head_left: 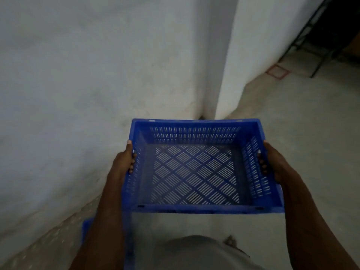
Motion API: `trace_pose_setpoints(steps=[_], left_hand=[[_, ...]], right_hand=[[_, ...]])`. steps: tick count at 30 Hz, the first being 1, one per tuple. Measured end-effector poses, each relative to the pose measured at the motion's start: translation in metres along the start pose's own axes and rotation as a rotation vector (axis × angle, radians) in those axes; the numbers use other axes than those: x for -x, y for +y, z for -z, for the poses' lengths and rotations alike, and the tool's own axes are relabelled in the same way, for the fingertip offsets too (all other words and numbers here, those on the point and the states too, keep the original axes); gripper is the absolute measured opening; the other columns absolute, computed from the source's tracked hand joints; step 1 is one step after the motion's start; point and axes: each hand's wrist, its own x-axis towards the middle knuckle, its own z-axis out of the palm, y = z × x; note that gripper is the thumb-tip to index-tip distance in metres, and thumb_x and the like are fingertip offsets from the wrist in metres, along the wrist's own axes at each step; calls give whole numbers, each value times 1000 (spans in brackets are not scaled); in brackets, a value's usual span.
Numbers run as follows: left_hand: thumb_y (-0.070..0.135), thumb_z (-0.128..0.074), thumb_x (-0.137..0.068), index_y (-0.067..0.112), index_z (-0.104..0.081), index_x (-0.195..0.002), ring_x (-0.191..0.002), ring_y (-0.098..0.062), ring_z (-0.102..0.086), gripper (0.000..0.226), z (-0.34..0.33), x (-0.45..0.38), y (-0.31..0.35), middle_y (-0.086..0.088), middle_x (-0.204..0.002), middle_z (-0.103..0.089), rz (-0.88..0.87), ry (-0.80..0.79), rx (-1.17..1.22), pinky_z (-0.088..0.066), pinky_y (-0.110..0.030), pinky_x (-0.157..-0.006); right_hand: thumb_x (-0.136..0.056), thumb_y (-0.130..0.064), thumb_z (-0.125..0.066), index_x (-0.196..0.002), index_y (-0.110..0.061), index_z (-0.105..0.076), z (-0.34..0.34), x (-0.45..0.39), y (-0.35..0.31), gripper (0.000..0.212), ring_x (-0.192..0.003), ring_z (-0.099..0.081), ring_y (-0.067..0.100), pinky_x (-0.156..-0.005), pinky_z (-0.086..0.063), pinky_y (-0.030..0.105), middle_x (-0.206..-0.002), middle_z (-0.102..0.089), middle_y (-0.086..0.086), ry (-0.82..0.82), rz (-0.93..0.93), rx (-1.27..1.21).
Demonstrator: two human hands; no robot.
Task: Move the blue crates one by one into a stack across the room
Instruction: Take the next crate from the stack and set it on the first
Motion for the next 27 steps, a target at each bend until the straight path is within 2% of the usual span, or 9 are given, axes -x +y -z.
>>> trace_pose_setpoints(steps=[5,11,22,27], left_hand=[[78,-39,-91,16,-56,-78,-51,-18,-40,66,-179,15,66,0,-55,-47,-79,-245,-96,-39,-33,-56],[73,-40,-95,16,-54,-79,-46,-16,-35,61,-376,46,142,0,-57,-42,-136,-452,-172,-33,-29,-49],[69,-39,-97,19,-51,-77,-39,-13,-29,56,-717,61,292,1,-55,-36,-269,-793,-366,-27,-24,-44],[68,-36,-99,19,-48,-76,-41,-13,-27,55,-870,88,367,3,-54,-34,-321,-960,-433,-25,-24,-44]], right_hand=[[-90,-73,-43,-80,-14,-52,171,-7,31,61,-48,-33,16,-45,-31,30,-60,-42,1,210,-12,-151],[-89,-75,-44,-83,-13,-54,338,-19,53,63,-51,-35,16,-48,-33,31,-61,-44,0,403,-42,-305],[-91,-74,-41,-80,-14,-51,548,-80,67,61,-44,-33,13,-36,-31,25,-60,-41,1,647,-125,-600],[-94,-70,-40,-80,-13,-52,631,-100,55,60,-46,-32,15,-37,-31,27,-60,-42,2,755,-99,-725]])
